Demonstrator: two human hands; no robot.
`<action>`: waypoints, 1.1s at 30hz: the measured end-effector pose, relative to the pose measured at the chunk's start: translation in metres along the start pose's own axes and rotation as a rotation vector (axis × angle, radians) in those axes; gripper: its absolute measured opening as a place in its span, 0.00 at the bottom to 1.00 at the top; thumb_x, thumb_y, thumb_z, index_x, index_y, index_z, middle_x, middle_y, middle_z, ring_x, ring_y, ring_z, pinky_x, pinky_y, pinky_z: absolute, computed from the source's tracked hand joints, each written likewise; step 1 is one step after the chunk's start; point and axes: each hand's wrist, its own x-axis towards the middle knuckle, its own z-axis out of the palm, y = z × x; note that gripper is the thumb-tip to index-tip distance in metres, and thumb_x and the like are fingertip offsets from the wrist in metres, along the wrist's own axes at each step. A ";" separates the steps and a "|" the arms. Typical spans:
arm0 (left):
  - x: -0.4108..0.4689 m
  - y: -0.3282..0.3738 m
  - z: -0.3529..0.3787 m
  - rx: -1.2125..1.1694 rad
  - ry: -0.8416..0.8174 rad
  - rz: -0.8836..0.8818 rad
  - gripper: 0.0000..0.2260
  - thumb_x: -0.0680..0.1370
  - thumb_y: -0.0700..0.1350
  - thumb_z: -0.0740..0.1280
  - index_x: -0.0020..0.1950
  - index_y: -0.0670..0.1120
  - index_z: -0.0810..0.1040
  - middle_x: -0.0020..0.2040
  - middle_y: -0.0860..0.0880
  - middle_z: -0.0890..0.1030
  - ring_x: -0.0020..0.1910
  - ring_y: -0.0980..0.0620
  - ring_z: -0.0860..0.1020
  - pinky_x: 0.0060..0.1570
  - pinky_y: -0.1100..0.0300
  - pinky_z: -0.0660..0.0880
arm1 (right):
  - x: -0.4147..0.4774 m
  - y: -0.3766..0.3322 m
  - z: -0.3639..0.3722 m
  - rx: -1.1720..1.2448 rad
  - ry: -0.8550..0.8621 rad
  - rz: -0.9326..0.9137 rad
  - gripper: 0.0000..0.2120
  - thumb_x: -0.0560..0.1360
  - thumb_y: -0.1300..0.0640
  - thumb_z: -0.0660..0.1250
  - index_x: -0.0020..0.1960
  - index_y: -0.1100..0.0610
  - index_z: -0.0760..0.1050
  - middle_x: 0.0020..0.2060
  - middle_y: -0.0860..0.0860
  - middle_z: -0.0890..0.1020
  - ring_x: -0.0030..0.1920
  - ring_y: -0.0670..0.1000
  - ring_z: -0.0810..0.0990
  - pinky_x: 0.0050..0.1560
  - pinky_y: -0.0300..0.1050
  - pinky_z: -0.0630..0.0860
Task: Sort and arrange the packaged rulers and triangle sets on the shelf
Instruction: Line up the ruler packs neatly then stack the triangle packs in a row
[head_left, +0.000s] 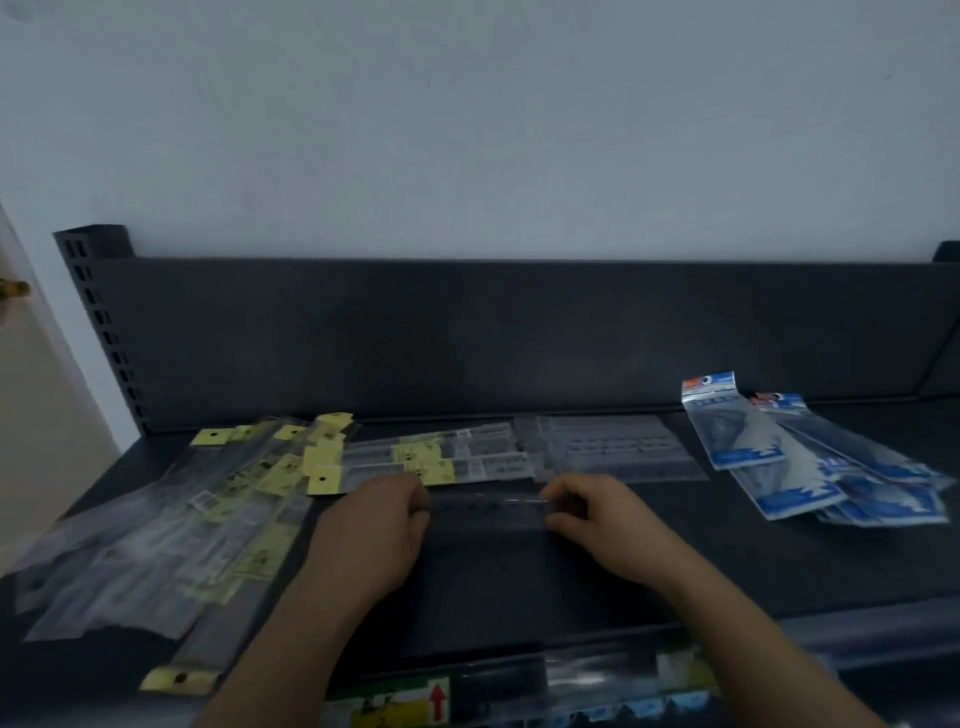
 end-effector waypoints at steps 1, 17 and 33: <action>0.005 0.011 0.005 -0.035 0.002 0.002 0.04 0.80 0.49 0.61 0.47 0.53 0.73 0.47 0.54 0.78 0.45 0.54 0.76 0.46 0.56 0.75 | 0.000 0.012 -0.015 0.000 -0.007 0.018 0.04 0.75 0.60 0.68 0.49 0.54 0.79 0.45 0.44 0.80 0.48 0.44 0.79 0.46 0.29 0.73; 0.079 0.135 0.095 0.129 -0.063 0.008 0.10 0.80 0.42 0.59 0.60 0.48 0.73 0.58 0.45 0.78 0.53 0.45 0.75 0.49 0.54 0.72 | 0.020 0.125 -0.099 -0.435 0.023 -0.020 0.19 0.79 0.53 0.62 0.69 0.50 0.71 0.64 0.53 0.72 0.66 0.55 0.65 0.68 0.45 0.61; 0.037 0.144 0.096 0.368 -0.398 0.073 0.27 0.82 0.59 0.45 0.78 0.53 0.39 0.79 0.50 0.37 0.77 0.50 0.36 0.75 0.45 0.37 | -0.016 0.140 -0.091 -0.573 -0.349 -0.060 0.31 0.81 0.41 0.47 0.77 0.47 0.36 0.76 0.46 0.35 0.75 0.46 0.32 0.75 0.47 0.34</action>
